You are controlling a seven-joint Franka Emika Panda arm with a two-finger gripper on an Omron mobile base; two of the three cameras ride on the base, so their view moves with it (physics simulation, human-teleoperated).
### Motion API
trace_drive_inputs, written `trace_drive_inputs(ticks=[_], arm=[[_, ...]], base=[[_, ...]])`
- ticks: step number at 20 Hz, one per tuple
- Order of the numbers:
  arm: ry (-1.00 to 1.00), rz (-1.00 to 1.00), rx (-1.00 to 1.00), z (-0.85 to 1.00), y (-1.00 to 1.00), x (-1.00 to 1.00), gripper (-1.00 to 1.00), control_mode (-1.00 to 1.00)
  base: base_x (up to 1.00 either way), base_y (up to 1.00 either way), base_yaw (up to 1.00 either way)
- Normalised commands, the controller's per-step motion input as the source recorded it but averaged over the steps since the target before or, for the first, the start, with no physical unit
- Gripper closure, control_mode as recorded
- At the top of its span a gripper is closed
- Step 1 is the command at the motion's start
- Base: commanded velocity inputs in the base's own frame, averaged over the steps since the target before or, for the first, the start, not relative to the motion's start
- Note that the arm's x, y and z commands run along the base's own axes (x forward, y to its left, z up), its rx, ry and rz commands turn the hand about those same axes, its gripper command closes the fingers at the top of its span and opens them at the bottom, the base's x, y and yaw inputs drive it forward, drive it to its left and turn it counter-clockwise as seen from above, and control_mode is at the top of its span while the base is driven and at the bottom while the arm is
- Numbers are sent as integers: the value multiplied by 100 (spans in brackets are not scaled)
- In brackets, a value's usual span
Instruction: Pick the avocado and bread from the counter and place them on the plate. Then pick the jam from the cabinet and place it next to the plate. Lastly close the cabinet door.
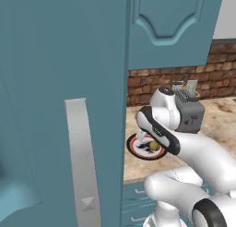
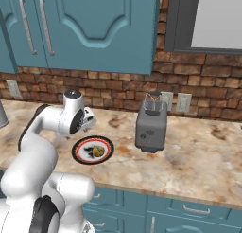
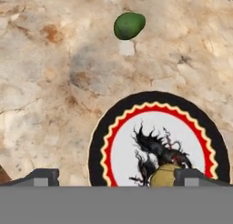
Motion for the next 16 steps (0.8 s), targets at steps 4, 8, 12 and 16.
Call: trace_drive_inputs(ticks=[4, 8, 12, 16], arm=[[-5, -2, 0, 0, 5, 1, -100, -100], [0, 0, 8, 0, 24, 17, -100, -100], [0, -1, 12, 0, 32, 32, -100, -100], [0, -3, 8, 0, 37, 31, -100, -100]], base=[[0, 0, 0], [0, 0, 0], [0, 0, 0], [0, 0, 0]])
